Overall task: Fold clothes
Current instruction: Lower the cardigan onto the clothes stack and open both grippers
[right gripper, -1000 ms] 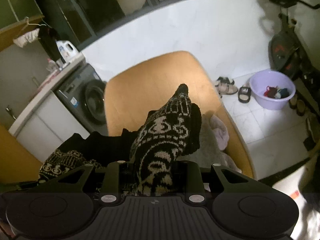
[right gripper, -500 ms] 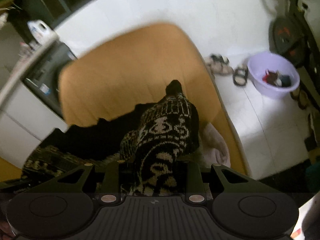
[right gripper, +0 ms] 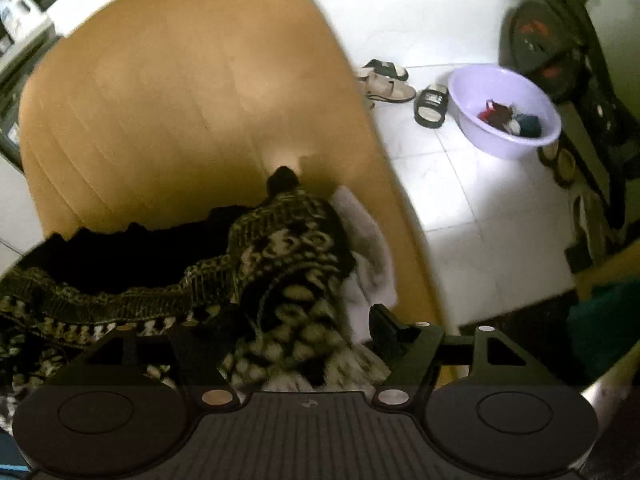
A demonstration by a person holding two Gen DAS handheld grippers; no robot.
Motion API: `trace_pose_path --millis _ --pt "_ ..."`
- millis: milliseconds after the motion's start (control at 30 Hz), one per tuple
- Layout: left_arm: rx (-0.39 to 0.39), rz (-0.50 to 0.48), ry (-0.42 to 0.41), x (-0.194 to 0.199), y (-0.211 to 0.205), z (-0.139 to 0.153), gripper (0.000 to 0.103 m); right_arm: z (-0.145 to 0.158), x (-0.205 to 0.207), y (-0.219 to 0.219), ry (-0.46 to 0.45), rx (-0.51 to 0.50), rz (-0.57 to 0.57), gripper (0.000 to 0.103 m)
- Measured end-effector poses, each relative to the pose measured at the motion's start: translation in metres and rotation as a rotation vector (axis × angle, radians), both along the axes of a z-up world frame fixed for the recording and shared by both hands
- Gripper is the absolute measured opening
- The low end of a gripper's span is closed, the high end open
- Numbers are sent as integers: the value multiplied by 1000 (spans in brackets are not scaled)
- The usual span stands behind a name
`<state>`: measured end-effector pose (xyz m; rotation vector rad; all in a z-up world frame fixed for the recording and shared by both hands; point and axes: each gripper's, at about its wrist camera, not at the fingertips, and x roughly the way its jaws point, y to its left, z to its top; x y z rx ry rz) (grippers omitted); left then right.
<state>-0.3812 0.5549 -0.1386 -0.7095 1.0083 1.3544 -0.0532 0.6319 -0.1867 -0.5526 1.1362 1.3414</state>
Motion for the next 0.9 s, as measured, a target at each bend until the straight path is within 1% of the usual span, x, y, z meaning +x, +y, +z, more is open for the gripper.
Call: trace_pose_path --millis 67,100,167,200,233,267,300,333,400,467,533,567,633,667,700,733,767,800,833,867,900 --pt "16 7 1 -4 -16 9 87 8 12 -21 43 14 -28 64" --pt "19 2 10 -4 -23 14 87 9 15 -32 58 14 -34 61" --pt "30 -16 3 -1 -31 22 87 7 17 -49 56 -5 -26 58" --pt "33 -22 -18 2 -34 24 87 3 15 -56 31 -20 -21 57" --pt "34 -29 -38 5 -36 26 87 0 13 -61 5 -32 -14 54" --pt "29 -36 -54 8 -37 26 87 -3 11 -66 -15 -37 -14 39" --pt "24 -41 -69 12 -37 25 87 -5 11 -68 -9 -36 -29 15" --pt "19 -42 -74 15 -35 22 87 -6 13 -71 16 -35 -55 9" --pt "-4 -36 -98 18 -31 16 87 -5 16 -77 71 -34 -111 9" --pt "-70 7 -149 14 -24 2 87 -5 15 -78 60 -56 -133 9" --pt "-103 50 -155 10 -20 -11 87 -14 17 -75 54 -100 -156 10" --pt "-119 68 -155 8 -19 -17 87 -19 16 -74 50 -111 -160 12" --pt "-122 50 -117 12 -19 -23 88 -22 14 -75 35 -105 -167 21" --pt "-116 33 -101 16 -20 -23 91 -21 10 -75 10 -94 -166 28" --pt "-110 17 -85 20 -20 -24 94 -20 7 -76 -18 -83 -163 37" --pt "-105 5 -75 23 -21 -24 95 -20 3 -77 -45 -71 -160 45" --pt "-101 -2 -66 26 -22 -24 95 -17 -1 -79 -71 -53 -160 67" --pt "-98 -4 -57 28 -22 -23 95 -13 -4 -84 -79 -32 -162 76" --pt "-93 1 -46 30 -24 -23 95 -10 -6 -88 -84 -10 -165 77" --pt "-91 9 -32 32 -25 -21 95 -6 -8 -93 -88 4 -169 80" --pt "-88 16 -20 33 -27 -19 95 -2 -10 -98 -92 18 -173 88"
